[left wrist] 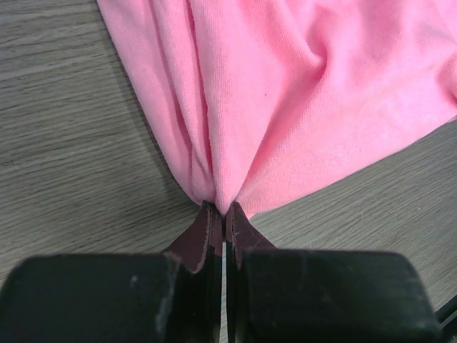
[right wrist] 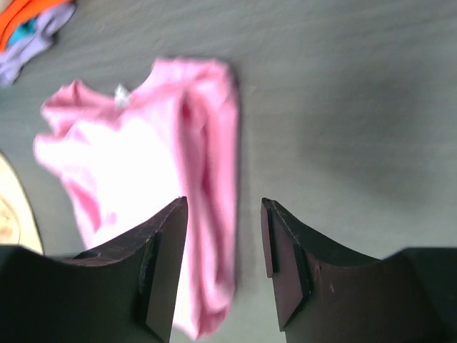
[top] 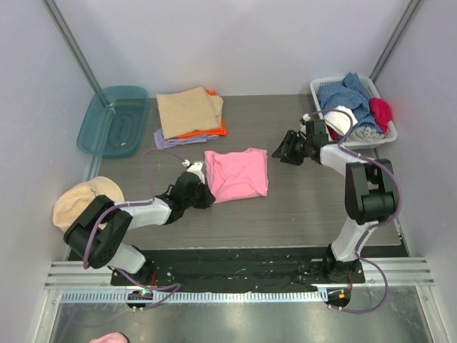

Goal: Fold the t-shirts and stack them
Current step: Fold the tshirt

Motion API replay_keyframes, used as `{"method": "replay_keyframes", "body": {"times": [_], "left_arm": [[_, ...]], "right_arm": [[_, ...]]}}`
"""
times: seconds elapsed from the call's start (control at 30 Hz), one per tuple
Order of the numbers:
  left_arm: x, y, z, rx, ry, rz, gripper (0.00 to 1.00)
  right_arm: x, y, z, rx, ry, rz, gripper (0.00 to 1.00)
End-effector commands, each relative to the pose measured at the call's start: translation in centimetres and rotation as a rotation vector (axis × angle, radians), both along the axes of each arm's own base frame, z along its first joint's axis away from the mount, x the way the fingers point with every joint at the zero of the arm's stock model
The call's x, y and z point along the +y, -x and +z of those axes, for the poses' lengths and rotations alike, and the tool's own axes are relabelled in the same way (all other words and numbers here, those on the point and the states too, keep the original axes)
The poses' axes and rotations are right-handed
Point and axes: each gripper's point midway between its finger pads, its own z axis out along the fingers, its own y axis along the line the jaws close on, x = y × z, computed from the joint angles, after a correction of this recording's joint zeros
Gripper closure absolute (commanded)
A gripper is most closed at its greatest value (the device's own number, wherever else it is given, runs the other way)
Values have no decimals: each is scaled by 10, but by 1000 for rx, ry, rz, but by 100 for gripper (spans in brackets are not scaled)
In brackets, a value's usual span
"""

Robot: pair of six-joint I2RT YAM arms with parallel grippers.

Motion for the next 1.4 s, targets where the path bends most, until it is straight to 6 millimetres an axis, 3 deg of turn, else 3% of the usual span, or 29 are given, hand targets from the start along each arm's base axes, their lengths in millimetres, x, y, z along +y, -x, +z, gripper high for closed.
{"method": "replay_keyframes", "body": {"times": [0.0, 0.2, 0.33, 0.47, 0.9, 1.37], "left_arm": [[-3, 2, -3, 24, -7, -27, 100], [-7, 2, -4, 31, 5, -37, 100], [-8, 3, -4, 32, 12, -38, 100], [-8, 2, -4, 32, 14, -37, 100], [-6, 4, -5, 34, 9, -33, 100], [-4, 4, -4, 32, 7, -28, 100]], "right_arm": [[26, 29, 49, -113, -55, 74, 46], [39, 81, 56, -106, -26, 138, 47], [37, 106, 38, -71, -8, 144, 47], [41, 117, 24, -54, -2, 163, 48], [52, 131, 7, -20, -21, 181, 52], [60, 124, 3, -26, -60, 183, 59]]}}
